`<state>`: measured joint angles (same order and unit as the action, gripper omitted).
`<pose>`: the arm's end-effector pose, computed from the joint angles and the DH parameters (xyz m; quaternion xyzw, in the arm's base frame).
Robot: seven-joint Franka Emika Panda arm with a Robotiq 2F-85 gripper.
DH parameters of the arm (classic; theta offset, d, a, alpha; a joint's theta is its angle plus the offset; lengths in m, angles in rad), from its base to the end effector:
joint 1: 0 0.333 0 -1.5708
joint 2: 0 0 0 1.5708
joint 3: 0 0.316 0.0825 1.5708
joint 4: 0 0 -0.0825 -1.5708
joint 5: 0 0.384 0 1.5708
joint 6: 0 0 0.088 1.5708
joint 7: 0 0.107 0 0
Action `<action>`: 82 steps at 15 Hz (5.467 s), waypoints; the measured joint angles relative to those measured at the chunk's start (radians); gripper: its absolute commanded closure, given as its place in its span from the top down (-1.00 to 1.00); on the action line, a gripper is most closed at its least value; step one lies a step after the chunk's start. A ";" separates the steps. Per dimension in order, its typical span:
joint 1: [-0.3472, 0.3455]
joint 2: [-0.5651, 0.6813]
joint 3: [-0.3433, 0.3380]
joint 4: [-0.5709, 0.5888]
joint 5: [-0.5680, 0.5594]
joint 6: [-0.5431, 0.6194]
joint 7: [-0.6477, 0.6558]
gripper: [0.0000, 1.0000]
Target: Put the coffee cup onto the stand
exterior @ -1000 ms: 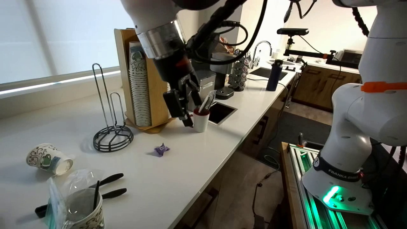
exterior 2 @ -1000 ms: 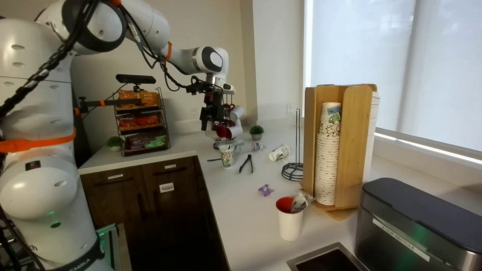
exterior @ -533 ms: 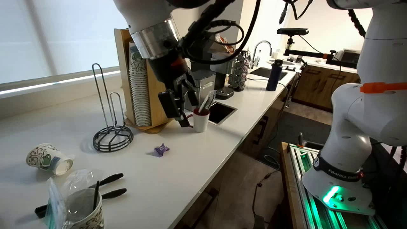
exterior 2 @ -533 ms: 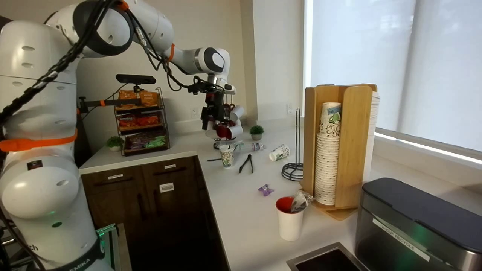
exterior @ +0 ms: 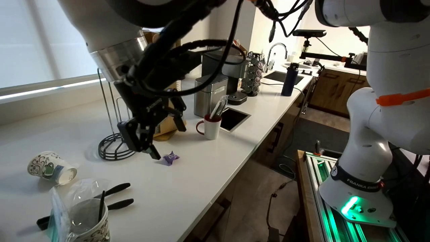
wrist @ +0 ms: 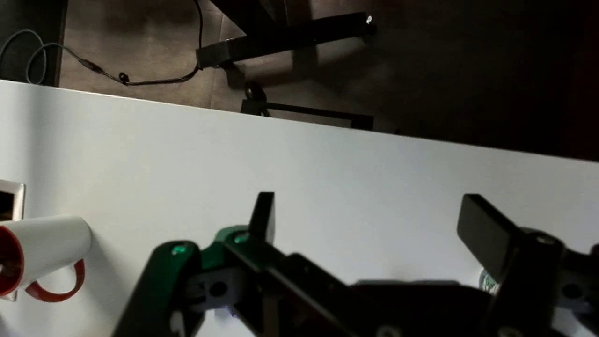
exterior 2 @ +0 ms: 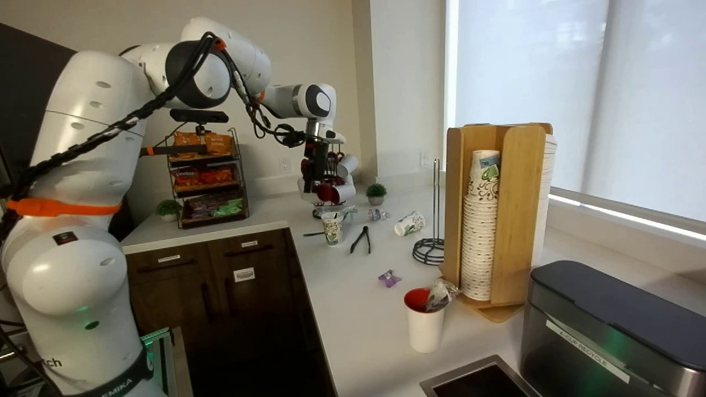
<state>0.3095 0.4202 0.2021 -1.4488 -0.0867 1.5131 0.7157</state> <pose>0.5718 0.2884 0.4271 0.9802 -0.0967 -0.1406 0.1005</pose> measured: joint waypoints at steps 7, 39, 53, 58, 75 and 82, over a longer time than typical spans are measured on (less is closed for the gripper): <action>0.068 0.114 -0.045 0.138 -0.055 -0.057 0.089 1.00; -0.134 0.422 -0.153 0.384 0.084 0.574 -0.167 1.00; 0.021 0.536 -0.287 0.467 0.004 0.874 -0.073 1.00; -0.016 0.623 -0.233 0.496 0.020 0.950 -0.240 1.00; -0.021 0.877 -0.241 0.721 0.015 1.130 -0.319 1.00; 0.029 0.961 -0.308 0.848 0.001 1.169 -0.338 1.00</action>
<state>0.3384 1.3813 -0.1061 -0.6009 -0.0856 2.6826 0.3779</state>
